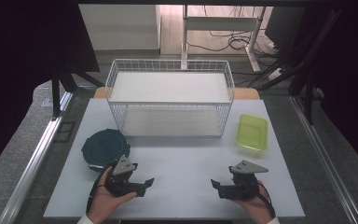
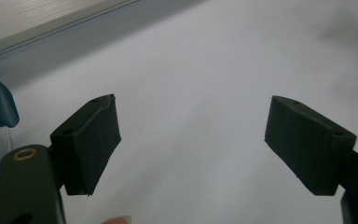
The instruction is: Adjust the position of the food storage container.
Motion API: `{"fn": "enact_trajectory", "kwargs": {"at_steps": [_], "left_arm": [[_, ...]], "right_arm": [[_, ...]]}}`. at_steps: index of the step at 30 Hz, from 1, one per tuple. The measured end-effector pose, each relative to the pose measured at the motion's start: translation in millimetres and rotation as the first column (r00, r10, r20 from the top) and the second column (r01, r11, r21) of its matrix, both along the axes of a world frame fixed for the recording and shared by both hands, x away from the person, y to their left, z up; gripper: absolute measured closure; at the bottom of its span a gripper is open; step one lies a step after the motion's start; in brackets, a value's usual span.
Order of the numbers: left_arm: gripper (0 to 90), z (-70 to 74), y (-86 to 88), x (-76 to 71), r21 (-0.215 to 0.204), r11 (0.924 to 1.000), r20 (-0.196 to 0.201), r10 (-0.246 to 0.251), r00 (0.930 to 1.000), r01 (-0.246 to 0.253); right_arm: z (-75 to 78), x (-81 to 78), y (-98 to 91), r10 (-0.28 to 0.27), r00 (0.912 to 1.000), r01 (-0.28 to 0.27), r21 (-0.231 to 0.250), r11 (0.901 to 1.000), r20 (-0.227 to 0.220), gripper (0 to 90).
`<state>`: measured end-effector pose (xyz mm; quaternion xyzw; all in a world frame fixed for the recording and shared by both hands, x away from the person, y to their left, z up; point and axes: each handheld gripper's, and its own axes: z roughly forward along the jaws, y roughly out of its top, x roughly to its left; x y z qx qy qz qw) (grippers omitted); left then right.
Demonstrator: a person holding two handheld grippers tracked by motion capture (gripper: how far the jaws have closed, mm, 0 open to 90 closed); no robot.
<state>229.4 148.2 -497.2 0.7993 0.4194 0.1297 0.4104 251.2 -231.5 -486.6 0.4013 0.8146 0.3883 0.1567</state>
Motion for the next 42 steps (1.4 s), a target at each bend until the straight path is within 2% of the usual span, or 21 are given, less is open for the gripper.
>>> {"fn": "enact_trajectory", "kwargs": {"at_steps": [7, 11, 16, 21, 22, 23, 24, 26, 28, 29, 32, 38, 40, 42], "left_arm": [[17.0, 1.5, -2.7, 1.4, 0.002, 1.0, -0.006, -0.01, 0.9999, 0.01], [17.2, 8.5, -4.7, 1.2, 0.001, 1.0, 0.008, -0.002, 1.0, 0.002], [17.8, 28.5, -4.5, -3.4, 0.001, 1.0, 0.04, 0.002, 0.9992, -0.003], [24.7, 53.5, 2.6, -3.2, 0.023, 0.9996, 0.07, -0.018, 0.9974, 0.016], [25.0, 53.5, 2.6, -3.2, 0.023, 0.9996, 0.07, -0.018, 0.9974, 0.016], [25.0, 63.0, 7.3, -1.1, 0.043, 0.999, 0.083, -0.014, 0.9964, 0.01], [25.0, 63.0, 7.3, -1.1, 0.043, 0.999, 0.083, -0.014, 0.9964, 0.01], [25.5, 75.4, 17.1, 4.1, 0.058, 0.9983, 0.098, 0.004, 0.9952, -0.009], [26.5, 78.8, 21.0, 6.4, 0.059, 0.9981, 0.099, 0.011, 0.995, -0.017], [27.2, 83.7, 29.3, 11.6, 0.049, 0.9983, 0.097, 0.028, 0.9949, -0.033], [29.5, 89.0, 41.1, 19.1, 0.073, 0.9958, 0.102, 0.047, 0.9937, -0.055], [31.9, 94.5, 59.3, 29.3, 0.072, 0.992, 0.11, 0.095, 0.9894, -0.103], [32.2, 95.3, 66.8, 33.4, 0.075, 0.9894, 0.113, 0.116, 0.9868, -0.125], [33.2, 94.3, 77.8, 44.5, 0.106, 0.983, 0.103, 0.139, 0.985, -0.149]], "right_arm": [[-2.1, 1.6, -4.7, -0.008, 0.9999, 0.008, 0.006, 1.0, -0.011, 16.8], [-2.6, 2.4, -6.8, -0.006, 0.9999, 0.006, 0.011, 0.9999, -0.016, 17.4], [-0.2, -0.5, -7.1, 0.004, 1.0, -0.004, 0.015, 0.9999, -0.008, 18.0], [-0.9, -1.6, -3.4, 0.031, 0.9994, -0.031, 0.016, 0.9994, -0.018, 18.6], [-1.2, -1.8, -2.9, 0.037, 0.9991, -0.037, 0.017, 0.9992, -0.021, 18.8], [-1.5, -1.8, -2.4, 0.04, 0.9989, -0.04, 0.016, 0.9991, -0.023, 18.8], [-1.7, -1.8, -2.1, 0.041, 0.9988, -0.041, 0.018, 0.999, -0.024, 18.9], [-1.9, -1.6, -1.7, 0.044, 0.9987, -0.044, 0.02, 0.9988, -0.027, 19.1], [-2.3, -1.3, -1.9, 0.042, 0.9987, -0.042, 0.02, 0.9989, -0.029, 19.1], [-2.6, -1.1, -2.0, 0.042, 0.9987, -0.041, 0.022, 0.9989, -0.031, 19.2], [-4.0, -0.4, -2.0, 0.043, 0.9984, -0.042, 0.017, 0.999, -0.037, 19.3], [-5.1, -0.2, -0.7, 0.04, 0.9982, -0.039, 0.015, 0.9991, -0.045, 19.3], [-5.3, -0.3, -0.4, 0.041, 0.9981, -0.04, 0.014, 0.9991, -0.045, 19.4], [-5.6, -0.7, 0.3, 0.043, 0.9976, -0.042, 0.014, 0.999, -0.054, 20.2]]}}
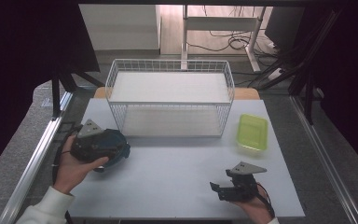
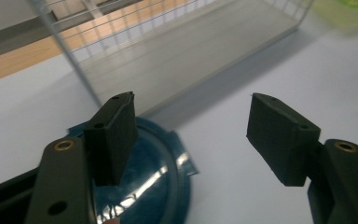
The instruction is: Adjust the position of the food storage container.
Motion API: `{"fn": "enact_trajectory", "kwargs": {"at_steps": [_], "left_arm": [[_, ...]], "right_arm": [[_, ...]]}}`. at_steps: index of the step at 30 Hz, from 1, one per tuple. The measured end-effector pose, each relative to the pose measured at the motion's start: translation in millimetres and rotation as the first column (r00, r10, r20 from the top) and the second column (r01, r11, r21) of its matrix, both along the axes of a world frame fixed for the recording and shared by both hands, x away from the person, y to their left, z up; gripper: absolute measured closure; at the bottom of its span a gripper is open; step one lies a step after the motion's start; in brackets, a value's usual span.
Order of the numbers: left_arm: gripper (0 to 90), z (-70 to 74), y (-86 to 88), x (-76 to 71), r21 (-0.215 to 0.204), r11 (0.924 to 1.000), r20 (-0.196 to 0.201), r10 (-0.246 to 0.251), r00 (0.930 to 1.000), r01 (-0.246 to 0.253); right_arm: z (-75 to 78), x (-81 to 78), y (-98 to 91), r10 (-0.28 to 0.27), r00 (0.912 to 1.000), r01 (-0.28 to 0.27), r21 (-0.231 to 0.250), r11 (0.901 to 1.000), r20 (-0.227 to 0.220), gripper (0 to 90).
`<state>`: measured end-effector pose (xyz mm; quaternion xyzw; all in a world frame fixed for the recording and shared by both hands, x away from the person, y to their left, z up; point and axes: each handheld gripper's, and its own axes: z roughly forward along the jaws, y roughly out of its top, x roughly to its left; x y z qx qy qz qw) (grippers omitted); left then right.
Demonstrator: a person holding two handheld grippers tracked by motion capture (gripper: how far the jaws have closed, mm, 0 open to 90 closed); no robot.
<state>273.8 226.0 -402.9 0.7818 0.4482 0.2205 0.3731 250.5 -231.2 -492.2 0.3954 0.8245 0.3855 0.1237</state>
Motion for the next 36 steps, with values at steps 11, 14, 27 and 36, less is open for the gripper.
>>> {"fn": "enact_trajectory", "kwargs": {"at_steps": [11, 14, 27, 36], "left_arm": [[36.6, -13.1, 42.2, 30.6, 0.012, 0.9961, -0.045, 0.088, 0.9951, -0.088], [37.9, -17.4, 49.1, 39.7, 0.028, 0.995, -0.069, 0.098, 0.9928, -0.096], [49.7, -29.2, 68.2, 73.6, 0.054, 0.9866, -0.124, 0.159, 0.9794, -0.154], [72.0, -43.2, 80.8, 96.2, 0.115, 0.9796, -0.199, 0.185, 0.9624, -0.164]], "right_arm": [[-1.6, 0.9, 0.5, 0.003, 1.0, -0.003, -0.003, 1.0, -0.008, 20.9], [-2.5, 2.1, -0.5, -0.003, 0.9999, 0.003, -0.005, 1.0, -0.013, 21.2], [-5.1, 4.0, -0.3, -0.006, 0.9999, 0.006, -0.003, 1.0, -0.015, 21.8], [-6.4, 4.7, -0.5, -0.007, 0.9998, 0.006, -0.005, 1.0, -0.02, 21.8]]}}
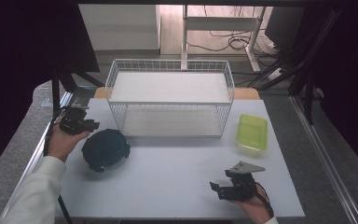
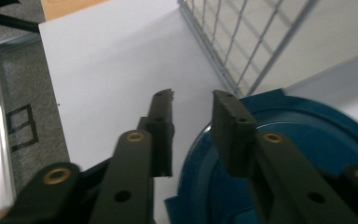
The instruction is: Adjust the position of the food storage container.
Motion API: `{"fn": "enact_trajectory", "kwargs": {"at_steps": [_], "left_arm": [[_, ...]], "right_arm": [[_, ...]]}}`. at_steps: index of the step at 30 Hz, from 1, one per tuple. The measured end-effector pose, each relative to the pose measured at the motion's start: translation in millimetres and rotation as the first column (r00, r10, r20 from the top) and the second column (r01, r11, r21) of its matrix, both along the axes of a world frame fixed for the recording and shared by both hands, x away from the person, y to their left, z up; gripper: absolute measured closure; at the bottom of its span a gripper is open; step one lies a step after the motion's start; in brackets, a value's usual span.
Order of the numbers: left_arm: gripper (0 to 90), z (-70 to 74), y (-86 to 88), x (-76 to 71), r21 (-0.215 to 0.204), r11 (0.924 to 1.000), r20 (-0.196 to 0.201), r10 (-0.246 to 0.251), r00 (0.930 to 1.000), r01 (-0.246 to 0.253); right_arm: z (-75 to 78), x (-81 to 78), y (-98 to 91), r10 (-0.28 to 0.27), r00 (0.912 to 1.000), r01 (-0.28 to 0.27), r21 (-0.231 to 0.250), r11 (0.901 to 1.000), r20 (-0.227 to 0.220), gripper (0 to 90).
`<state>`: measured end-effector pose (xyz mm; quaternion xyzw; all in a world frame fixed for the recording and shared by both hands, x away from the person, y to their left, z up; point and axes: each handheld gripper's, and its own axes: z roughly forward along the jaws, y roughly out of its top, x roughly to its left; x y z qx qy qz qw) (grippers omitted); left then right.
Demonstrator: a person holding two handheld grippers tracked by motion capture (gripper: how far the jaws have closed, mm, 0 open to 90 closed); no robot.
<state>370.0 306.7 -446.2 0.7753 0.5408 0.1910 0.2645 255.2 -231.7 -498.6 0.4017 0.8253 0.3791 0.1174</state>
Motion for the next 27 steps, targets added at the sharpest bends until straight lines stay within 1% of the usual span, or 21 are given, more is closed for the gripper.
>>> {"fn": "enact_trajectory", "kwargs": {"at_steps": [1, 2, 3, 5, 6, 7, 9, 11, 12, 13, 15, 18, 20, 23, 24, 27], "left_arm": [[74.1, -1.7, 1.3, 1.8, 0.003, 1.0, -0.008, 0.0, 1.0, 0.0], [76.2, -1.7, 1.3, 1.8, 0.003, 1.0, -0.008, 0.0, 1.0, 0.0], [78.2, -5.2, 4.4, 5.1, -0.004, 1.0, -0.025, 0.004, 0.9997, -0.004], [81.5, -9.0, 7.6, 8.2, -0.004, 0.9999, -0.043, 0.011, 0.999, -0.011], [82.8, -9.0, 7.6, 8.2, -0.004, 0.9999, -0.043, 0.011, 0.999, -0.011], [84.1, -13.0, 10.6, 11.1, -0.003, 1.0, -0.062, 0.008, 0.9981, -0.008], [86.0, -17.1, 12.8, 13.6, 0.004, 1.0, -0.078, 0.003, 0.9969, -0.003], [88.4, -21.0, 14.5, 15.6, 0.017, 0.9998, -0.101, 0.009, 0.9949, -0.007], [90.0, -21.0, 14.5, 15.6, 0.017, 0.9998, -0.101, 0.009, 0.9949, -0.007], [90.0, -24.7, 14.7, 16.6, 0.038, 0.9991, -0.121, 0.021, 0.9924, -0.017], [90.0, -26.8, 15.5, 16.3, 0.045, 0.9988, -0.128, 0.028, 0.9915, -0.022], [90.0, -28.2, 16.9, 15.7, 0.043, 0.9989, -0.136, 0.026, 0.9903, -0.02], [90.0, -30.2, 18.1, 14.6, 0.033, 0.9995, -0.149, 0.007, 0.9889, -0.002], [90.0, -33.9, 15.3, 13.6, 0.019, 0.9995, -0.163, -0.023, 0.9864, 0.026], [90.0, -34.4, 13.6, 13.1, 0.036, 0.999, -0.156, -0.021, 0.9876, 0.027], [90.0, -34.6, 14.1, 13.0, 0.024, 0.9995, -0.158, -0.015, 0.9873, 0.019]], "right_arm": [[-0.2, 0.1, -0.2, 0.0, 1.0, 0.0, 0.0, 1.0, 0.0, 21.8], [-0.3, 0.2, -0.2, 0.0, 1.0, 0.0, -0.001, 1.0, -0.001, 21.8], [-0.6, 0.5, -0.3, 0.0, 1.0, 0.0, -0.002, 1.0, 0.0, 21.8], [-0.9, 0.8, -0.5, 0.001, 1.0, -0.001, -0.007, 1.0, 0.0, 21.8], [-1.2, 1.0, -0.4, 0.0, 1.0, 0.0, -0.004, 1.0, -0.001, 21.8], [-1.4, 1.1, -0.4, -0.001, 1.0, 0.001, -0.004, 1.0, -0.003, 21.8], [-1.5, 1.2, -0.8, -0.003, 1.0, 0.003, -0.007, 1.0, -0.007, 21.8], [-2.0, 1.5, -0.9, -0.004, 1.0, 0.004, -0.006, 1.0, -0.007, 21.8], [-2.0, 1.5, -0.9, -0.004, 1.0, 0.004, -0.006, 1.0, -0.007, 21.8], [-2.1, 1.5, -1.1, -0.005, 1.0, 0.005, -0.007, 1.0, -0.007, 21.8], [-2.2, 1.9, -1.8, -0.008, 1.0, 0.008, -0.009, 0.9999, -0.006, 21.8], [-2.5, 2.5, -2.4, -0.01, 0.9999, 0.01, -0.007, 0.9999, -0.004, 21.9], [-2.7, 2.6, -2.3, -0.009, 1.0, 0.009, -0.009, 0.9999, -0.003, 21.9], [-2.3, 2.0, -1.9, -0.009, 0.9999, 0.009, -0.014, 0.9999, -0.007, 21.9], [-2.2, 2.1, -1.9, -0.009, 0.9999, 0.009, -0.013, 0.9999, -0.008, 21.8], [-2.6, 2.8, -2.4, -0.012, 0.9999, 0.012, -0.008, 0.9999, -0.01, 21.9]]}}
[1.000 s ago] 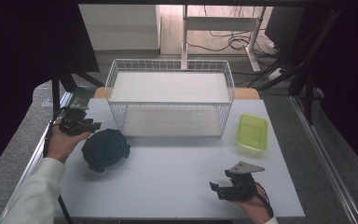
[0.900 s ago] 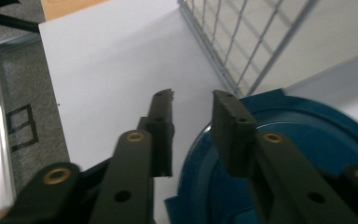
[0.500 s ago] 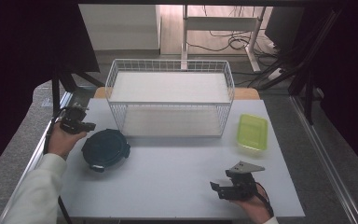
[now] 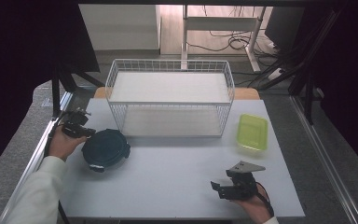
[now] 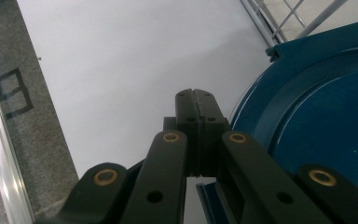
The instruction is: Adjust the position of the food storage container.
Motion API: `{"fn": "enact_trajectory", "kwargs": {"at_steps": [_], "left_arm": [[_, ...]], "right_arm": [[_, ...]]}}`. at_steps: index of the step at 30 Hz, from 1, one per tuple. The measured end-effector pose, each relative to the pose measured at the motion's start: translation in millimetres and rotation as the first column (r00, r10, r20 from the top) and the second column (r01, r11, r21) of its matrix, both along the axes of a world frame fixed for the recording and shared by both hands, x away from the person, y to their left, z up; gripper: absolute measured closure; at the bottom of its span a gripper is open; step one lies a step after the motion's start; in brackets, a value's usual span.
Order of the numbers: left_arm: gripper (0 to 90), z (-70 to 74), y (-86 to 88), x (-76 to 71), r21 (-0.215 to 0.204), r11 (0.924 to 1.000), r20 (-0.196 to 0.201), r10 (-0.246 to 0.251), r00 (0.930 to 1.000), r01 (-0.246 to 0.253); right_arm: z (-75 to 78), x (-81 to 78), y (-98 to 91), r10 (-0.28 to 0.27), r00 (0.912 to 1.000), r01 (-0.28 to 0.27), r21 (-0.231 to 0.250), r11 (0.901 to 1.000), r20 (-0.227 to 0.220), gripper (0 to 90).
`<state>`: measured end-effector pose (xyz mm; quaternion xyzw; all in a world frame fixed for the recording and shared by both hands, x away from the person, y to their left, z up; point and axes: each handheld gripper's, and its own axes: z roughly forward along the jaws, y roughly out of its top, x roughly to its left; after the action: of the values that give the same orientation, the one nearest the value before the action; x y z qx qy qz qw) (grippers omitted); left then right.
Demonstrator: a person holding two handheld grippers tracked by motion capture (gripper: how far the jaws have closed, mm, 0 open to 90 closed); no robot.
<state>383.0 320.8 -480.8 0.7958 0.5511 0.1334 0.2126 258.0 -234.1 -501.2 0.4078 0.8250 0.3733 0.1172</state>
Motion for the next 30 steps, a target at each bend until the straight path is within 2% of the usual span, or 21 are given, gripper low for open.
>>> {"fn": "enact_trajectory", "kwargs": {"at_steps": [3, 5, 10, 15, 19, 21, 30], "left_arm": [[90.0, -1.3, 0.8, -1.3, -0.019, 0.9998, 0.004, 0.008, 1.0, -0.008], [90.0, -2.0, -1.8, -2.5, -0.012, 0.9999, 0.013, 0.007, 0.9999, -0.007], [90.0, -2.5, -11.5, -4.6, -0.041, 0.9988, 0.013, -0.026, 0.9996, 0.027], [90.0, -2.0, -26.1, -9.7, -0.037, 0.9973, 0.021, -0.063, 0.9978, 0.064], [90.0, -2.5, -31.1, -13.3, -0.055, 0.9955, 0.02, -0.076, 0.9969, 0.077], [90.0, -3.5, -34.8, -17.2, -0.078, 0.994, 0.024, -0.075, 0.9969, 0.077], [90.0, -3.2, -49.0, -29.6, -0.082, 0.9893, 0.032, -0.118, 0.9925, 0.121]], "right_arm": [[-0.5, 0.4, 0.0, 0.001, 1.0, -0.001, -0.001, 1.0, -0.002, 22.0], [-0.4, 0.4, 0.3, 0.004, 1.0, -0.004, -0.001, 1.0, -0.003, 22.1], [-0.7, 0.8, 1.0, 0.001, 1.0, -0.001, -0.004, 1.0, -0.009, 22.2], [-1.1, 0.6, 1.6, 0.002, 1.0, -0.003, -0.009, 1.0, -0.009, 22.3], [-1.2, 0.8, 1.1, 0.0, 0.9999, 0.0, -0.007, 1.0, -0.015, 22.4], [-0.9, 0.4, 1.3, 0.005, 0.9999, -0.005, -0.004, 1.0, -0.014, 22.5], [-0.6, -0.4, 3.2, 0.007, 0.9998, -0.008, -0.005, 1.0, -0.017, 22.6]]}}
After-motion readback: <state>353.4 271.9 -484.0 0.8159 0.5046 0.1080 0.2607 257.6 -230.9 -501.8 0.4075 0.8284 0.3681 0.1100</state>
